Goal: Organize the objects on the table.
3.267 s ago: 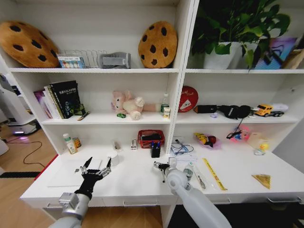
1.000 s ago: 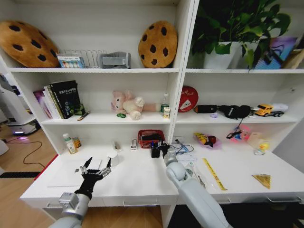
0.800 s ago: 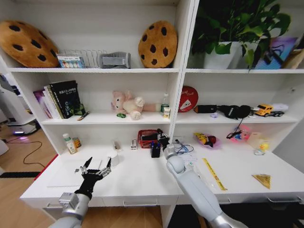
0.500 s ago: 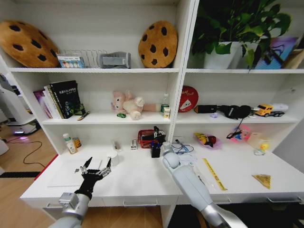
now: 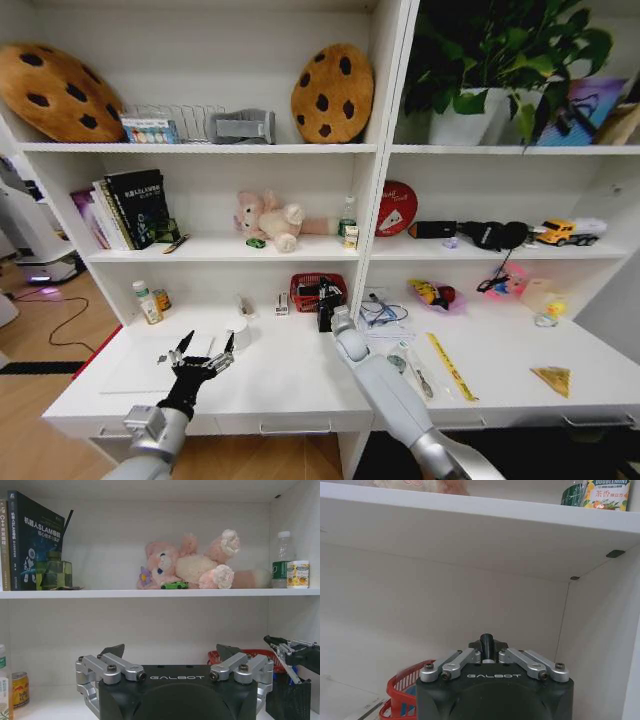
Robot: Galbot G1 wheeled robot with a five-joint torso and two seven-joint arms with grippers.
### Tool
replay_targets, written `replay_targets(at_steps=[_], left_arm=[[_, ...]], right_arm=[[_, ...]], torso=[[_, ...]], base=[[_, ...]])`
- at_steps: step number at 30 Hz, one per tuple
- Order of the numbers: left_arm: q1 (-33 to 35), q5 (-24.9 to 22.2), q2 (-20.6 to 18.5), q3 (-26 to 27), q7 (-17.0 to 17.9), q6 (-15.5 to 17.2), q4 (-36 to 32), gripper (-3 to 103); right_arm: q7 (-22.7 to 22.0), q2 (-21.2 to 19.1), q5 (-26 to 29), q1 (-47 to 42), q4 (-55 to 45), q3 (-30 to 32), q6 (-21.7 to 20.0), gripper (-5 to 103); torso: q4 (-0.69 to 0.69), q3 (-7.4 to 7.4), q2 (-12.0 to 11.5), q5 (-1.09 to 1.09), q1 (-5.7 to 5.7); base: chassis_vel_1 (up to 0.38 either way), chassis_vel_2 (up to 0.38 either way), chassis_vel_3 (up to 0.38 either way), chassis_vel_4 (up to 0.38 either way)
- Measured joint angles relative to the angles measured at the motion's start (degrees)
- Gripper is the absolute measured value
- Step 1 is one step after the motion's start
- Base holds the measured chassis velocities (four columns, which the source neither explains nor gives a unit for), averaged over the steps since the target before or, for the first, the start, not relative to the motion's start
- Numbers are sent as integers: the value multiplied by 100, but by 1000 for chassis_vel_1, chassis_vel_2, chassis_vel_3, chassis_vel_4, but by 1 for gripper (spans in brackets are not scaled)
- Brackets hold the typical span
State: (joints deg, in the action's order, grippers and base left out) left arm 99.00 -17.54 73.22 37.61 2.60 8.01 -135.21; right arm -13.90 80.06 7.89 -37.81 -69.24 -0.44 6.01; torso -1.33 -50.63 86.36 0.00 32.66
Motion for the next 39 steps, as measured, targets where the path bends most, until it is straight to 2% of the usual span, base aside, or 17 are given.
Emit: replay_targets(at_steps=[4,6,12,13,15,18,19,20,21,23,25,26,30,33,34,37,39], left_arm=[[0,0,0,0,0,0,0,100],[0,0,0,0,0,0,0,100],[0,0,0,0,0,0,0,100],[0,0,0,0,0,0,0,100],[0,0,0,0,0,0,0,100],[0,0,0,0,0,0,0,100],[0,0,0,0,0,0,0,100],[0,0,0,0,0,0,0,100],[0,0,0,0,0,0,0,100],[0,0,0,0,0,0,0,100],[0,0,0,0,0,0,0,100],[0,0,0,0,0,0,0,100],[0,0,0,0,0,0,0,100],[0,0,0,1,2,0,0,100],[0,0,0,1,2,0,0,100],[0,0,0,0,-2,0,0,100],[0,0,0,0,-2,0,1,100]], right_arm=[[-62,0,0,-34,-42,-43,-56,16],[-145,-25,2,-50,-130,-87,-99,26],[-435,-138,180,-131,-469,-202,-342,48],[-435,-138,180,-131,-469,-202,-342,48],[-646,-197,336,-191,-690,-275,-512,59],[-795,-252,449,-247,-871,-329,-669,65],[-972,-312,577,-315,-1068,-390,-851,70],[-1724,-515,1239,-586,-1835,-624,-1456,76],[-1724,-515,1239,-586,-1835,-624,-1456,76],[-2618,-640,2203,-806,-2674,-829,-2049,91],[-2793,-651,2436,-803,-2861,-849,-2176,91],[-2976,-690,2730,-738,-3081,-874,-2310,98],[-3095,-882,3081,-592,-3390,-892,-2497,100],[-2841,-1715,3212,-527,-3910,-780,-2901,100],[-2841,-1715,3212,-527,-3910,-780,-2901,100],[-2055,-2823,3562,-756,-4818,-216,-3320,100],[-1676,-3310,3931,-1060,-5400,249,-3514,100]], torso=[[-1,0,0,0,0],[0,0,0,0,0],[0,0,0,0,0],[0,0,0,0,0],[0,0,0,0,0],[0,0,0,0,0],[0,0,0,0,0],[-1,0,0,0,0],[-1,0,0,0,0],[-1,1,1,0,-1],[0,0,0,0,-1],[1,0,0,0,-1],[2,1,0,1,-1],[1,0,0,2,0],[1,0,0,2,0],[-3,0,0,2,0],[-2,1,0,3,0]], base=[[0,0,0,0],[0,0,0,0],[0,0,0,0],[0,0,0,0],[0,0,0,0],[0,0,0,0],[0,0,0,0],[0,0,0,0],[0,0,0,0],[0,0,0,0],[0,0,0,0],[0,0,0,0],[0,0,0,0],[0,0,0,0],[0,0,0,0],[0,0,0,0],[0,0,0,0]])
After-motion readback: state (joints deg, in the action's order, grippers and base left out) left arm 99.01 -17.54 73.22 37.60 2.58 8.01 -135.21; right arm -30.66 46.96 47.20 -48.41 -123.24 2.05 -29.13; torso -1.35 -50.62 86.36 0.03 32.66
